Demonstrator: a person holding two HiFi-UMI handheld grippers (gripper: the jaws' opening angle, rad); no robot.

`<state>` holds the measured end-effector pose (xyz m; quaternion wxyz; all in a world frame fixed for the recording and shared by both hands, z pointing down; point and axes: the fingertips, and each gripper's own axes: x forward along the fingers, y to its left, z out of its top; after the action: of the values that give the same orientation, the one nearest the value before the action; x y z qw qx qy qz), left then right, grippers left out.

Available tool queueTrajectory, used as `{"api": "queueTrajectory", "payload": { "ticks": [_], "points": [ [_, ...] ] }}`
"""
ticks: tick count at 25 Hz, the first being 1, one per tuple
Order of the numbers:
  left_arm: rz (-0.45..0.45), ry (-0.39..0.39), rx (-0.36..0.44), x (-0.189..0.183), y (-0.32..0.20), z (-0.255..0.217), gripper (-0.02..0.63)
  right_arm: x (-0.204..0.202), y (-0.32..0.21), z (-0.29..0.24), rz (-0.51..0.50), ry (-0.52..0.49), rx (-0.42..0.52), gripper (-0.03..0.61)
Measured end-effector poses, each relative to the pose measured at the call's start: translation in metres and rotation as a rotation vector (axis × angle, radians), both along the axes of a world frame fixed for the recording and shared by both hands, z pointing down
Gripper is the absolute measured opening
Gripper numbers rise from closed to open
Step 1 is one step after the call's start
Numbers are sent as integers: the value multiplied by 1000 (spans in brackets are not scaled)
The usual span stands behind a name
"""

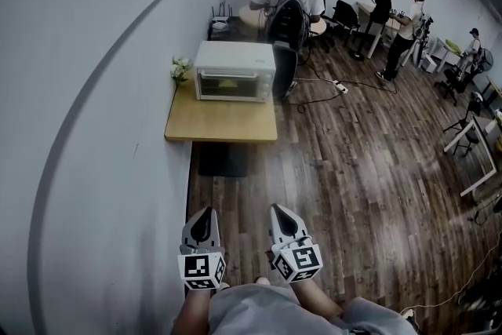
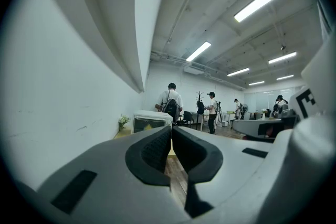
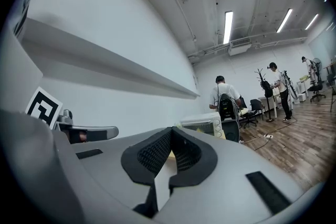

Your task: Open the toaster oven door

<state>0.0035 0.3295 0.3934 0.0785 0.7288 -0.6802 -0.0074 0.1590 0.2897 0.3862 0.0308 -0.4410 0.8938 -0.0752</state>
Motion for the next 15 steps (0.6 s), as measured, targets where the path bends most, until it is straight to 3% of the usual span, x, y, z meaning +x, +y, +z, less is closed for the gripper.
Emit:
{"api": "queueTrajectory", "payload": {
  "ticks": [15],
  "points": [
    [-38,7,-10,44,-2,3,9,41,-7,4,-42,2,3,-5]
  ]
}}
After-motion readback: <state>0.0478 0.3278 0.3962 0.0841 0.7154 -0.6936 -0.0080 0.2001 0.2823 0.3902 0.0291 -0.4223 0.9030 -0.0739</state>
